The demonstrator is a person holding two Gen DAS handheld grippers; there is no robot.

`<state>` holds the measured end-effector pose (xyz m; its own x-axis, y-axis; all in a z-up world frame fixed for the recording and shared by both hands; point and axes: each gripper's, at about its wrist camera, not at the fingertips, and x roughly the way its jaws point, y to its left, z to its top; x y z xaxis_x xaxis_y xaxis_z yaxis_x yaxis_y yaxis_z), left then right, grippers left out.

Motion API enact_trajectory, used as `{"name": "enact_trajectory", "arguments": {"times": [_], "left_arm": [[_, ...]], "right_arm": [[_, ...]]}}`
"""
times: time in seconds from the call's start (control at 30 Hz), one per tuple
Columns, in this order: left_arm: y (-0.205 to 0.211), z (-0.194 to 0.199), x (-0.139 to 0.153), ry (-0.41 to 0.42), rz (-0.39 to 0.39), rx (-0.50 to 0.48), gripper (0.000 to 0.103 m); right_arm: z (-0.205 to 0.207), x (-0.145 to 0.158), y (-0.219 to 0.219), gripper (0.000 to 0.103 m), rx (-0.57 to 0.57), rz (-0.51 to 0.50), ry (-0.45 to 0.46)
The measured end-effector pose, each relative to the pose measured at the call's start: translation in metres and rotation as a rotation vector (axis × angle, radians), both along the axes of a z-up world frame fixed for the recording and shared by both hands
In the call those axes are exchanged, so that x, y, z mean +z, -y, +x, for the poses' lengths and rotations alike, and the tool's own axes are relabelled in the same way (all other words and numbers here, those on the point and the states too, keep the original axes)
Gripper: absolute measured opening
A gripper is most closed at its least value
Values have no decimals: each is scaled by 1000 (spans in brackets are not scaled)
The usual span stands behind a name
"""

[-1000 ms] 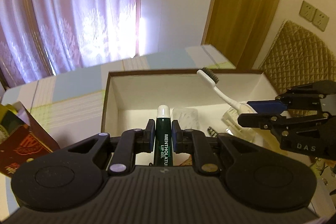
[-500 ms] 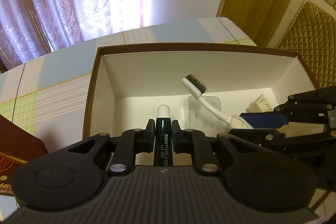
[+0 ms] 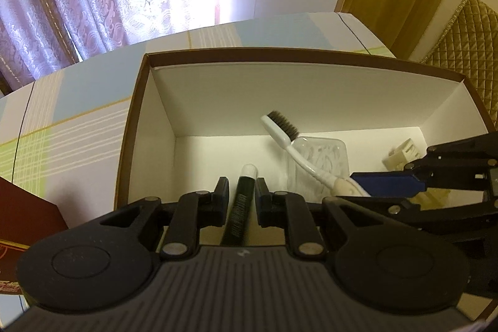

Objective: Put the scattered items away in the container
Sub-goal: 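Lower the toothbrush and lip balm into the box and open both tools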

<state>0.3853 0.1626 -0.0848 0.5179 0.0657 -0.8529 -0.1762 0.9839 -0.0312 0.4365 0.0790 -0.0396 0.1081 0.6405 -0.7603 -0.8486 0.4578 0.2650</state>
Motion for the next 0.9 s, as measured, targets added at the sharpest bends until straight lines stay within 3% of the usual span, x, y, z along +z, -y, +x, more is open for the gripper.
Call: {"name": "enact_trajectory", "arguments": {"times": [0.47, 0.5, 0.53, 0.57, 0.9], "left_arm": [[-4, -6, 19, 23, -9, 13, 17], [-4, -7, 21, 25, -10, 14, 18], [-4, -7, 22, 26, -10, 16, 18], [-4, -8, 23, 28, -10, 18, 18], [-3, -22, 39, 45, -6, 45, 46]], "right_arm": [[-3, 2, -2, 24, 17, -27, -18], [-4, 3, -1, 37, 21, -27, -11], [-6, 5, 1, 82, 12, -25, 11], [-9, 7, 3, 103, 5, -10, 40], [-18, 26, 29, 103, -4, -51, 68]]}}
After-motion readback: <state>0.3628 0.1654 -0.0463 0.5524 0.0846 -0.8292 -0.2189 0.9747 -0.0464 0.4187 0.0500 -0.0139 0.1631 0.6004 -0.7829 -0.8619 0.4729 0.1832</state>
